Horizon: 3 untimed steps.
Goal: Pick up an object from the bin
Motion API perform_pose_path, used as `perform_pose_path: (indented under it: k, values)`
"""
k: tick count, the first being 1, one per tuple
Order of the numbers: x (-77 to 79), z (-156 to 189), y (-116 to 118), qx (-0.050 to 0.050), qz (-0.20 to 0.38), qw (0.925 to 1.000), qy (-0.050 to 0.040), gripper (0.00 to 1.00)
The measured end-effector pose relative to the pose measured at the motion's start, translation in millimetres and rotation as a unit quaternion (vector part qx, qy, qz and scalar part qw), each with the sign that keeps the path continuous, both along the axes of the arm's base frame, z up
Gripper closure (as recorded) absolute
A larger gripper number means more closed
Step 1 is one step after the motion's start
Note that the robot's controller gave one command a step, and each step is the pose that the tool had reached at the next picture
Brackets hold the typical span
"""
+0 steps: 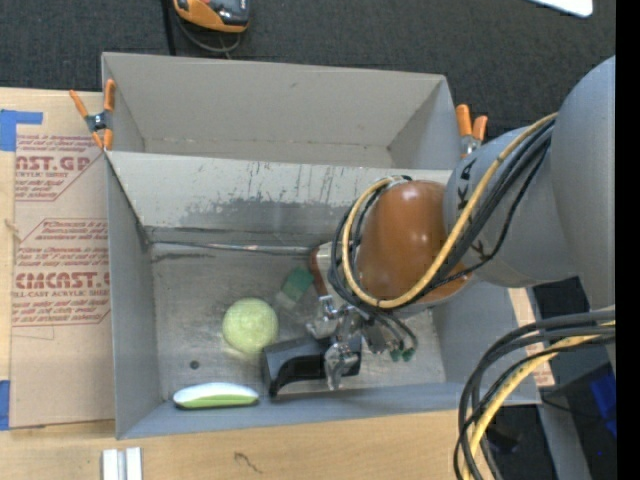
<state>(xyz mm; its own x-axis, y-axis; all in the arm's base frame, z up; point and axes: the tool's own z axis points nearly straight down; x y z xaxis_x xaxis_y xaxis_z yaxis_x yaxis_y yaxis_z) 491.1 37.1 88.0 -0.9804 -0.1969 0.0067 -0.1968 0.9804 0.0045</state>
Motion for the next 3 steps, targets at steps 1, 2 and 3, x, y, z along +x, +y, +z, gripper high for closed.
perform_pose_path:
  k: [1,2,3]
  values:
    - [0.0,0.0,0.0,0.0,0.0,1.0,0.0,1.0]
    - [0.0,0.0,0.0,0.0,0.0,1.0,0.0,1.0]
    - [0.0,0.0,0.0,0.0,0.0,1.0,0.0,1.0]
